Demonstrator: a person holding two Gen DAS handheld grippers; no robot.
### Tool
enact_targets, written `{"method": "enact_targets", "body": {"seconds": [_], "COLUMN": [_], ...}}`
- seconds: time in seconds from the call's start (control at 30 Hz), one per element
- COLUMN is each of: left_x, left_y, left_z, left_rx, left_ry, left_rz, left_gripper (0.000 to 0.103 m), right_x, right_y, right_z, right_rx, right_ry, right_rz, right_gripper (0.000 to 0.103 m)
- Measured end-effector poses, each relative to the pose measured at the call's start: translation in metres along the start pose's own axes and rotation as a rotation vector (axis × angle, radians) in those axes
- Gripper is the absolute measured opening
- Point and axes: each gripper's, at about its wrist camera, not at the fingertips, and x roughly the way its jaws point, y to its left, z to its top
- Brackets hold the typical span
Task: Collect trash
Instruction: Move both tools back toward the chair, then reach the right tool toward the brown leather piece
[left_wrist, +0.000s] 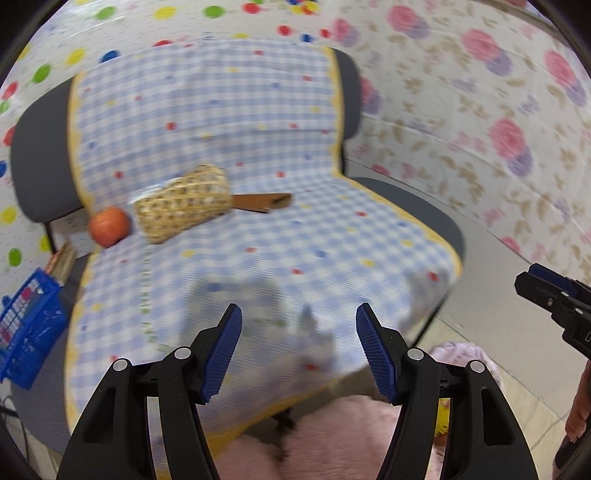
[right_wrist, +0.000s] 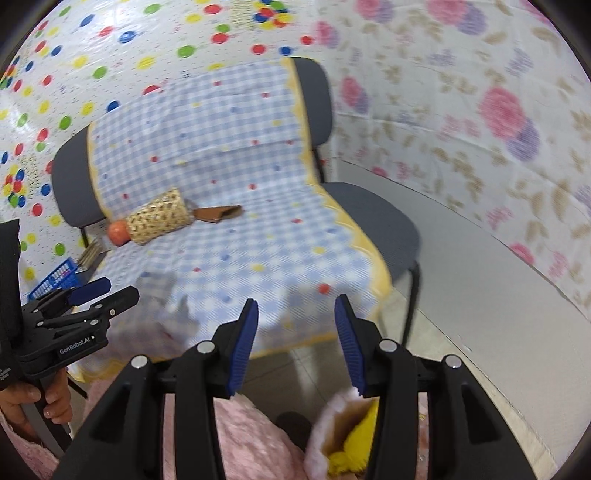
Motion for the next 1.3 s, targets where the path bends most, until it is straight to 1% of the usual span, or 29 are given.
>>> {"method": "enact_targets", "body": {"seconds": [0.03, 0.1, 0.17, 0.3, 0.37, 0.4, 0.57, 0.67, 0.83, 1.03, 1.13, 1.2, 1.3], "left_x": [0.000, 0.000, 0.002, 0.007, 0.010, 0.011, 0.025, 0.033, 0.048, 0.080, 0.098, 0.111, 0.131], "left_y": [0.008, 0.026, 0.043, 0.071, 0.085, 0.089, 0.116, 0.132, 0.148, 0.159, 0.169, 0.176, 0.177], "left_z": [0.002, 0.005, 0.009, 0.016, 0.020, 0.021, 0.033, 0.040, 0.049, 0.063, 0.074, 0.081, 0.084], "left_rx": [-0.011, -0.033, -0.054, -0.093, -0.106, -0.109, -0.131, -0.151, -0.169, -0.166, -0.181, -0.183, -0.164], "left_ry": [-0.006, -0.013, -0.014, -0.015, -0.021, -0.025, -0.024, -0.031, -0.027, -0.013, -0.011, -0.010, 0.025], "left_rz": [0.021, 0.057, 0.090, 0.135, 0.159, 0.168, 0.226, 0.246, 0.254, 0.247, 0.235, 0.208, 0.160], "left_gripper": [0.074, 0.074, 0.074, 0.075, 0.085, 0.086, 0.086, 0.086, 0.086, 0.086, 0.086, 0.086, 0.086], "right_x": [0.003, 0.010, 0.017, 0.035, 0.048, 0.054, 0.082, 0.098, 0.121, 0.157, 0.172, 0.184, 0.198], "right_y": [0.004, 0.015, 0.026, 0.045, 0.054, 0.059, 0.076, 0.085, 0.095, 0.101, 0.104, 0.105, 0.105], "right_z": [0.004, 0.015, 0.024, 0.042, 0.051, 0.055, 0.072, 0.082, 0.098, 0.114, 0.119, 0.123, 0.126], "right_rx": [-0.006, -0.024, -0.042, -0.075, -0.087, -0.093, -0.111, -0.118, -0.122, -0.125, -0.135, -0.135, -0.131], "right_ry": [-0.002, -0.011, -0.021, -0.032, -0.027, -0.025, -0.025, -0.038, -0.052, -0.033, -0.029, -0.024, -0.020], "right_rz": [0.007, 0.028, 0.040, 0.066, 0.084, 0.089, 0.108, 0.118, 0.131, 0.124, 0.110, 0.112, 0.111], "right_gripper": [0.044, 0.045, 0.048, 0.052, 0.054, 0.055, 0.055, 0.055, 0.055, 0.055, 0.040, 0.039, 0.039]}}
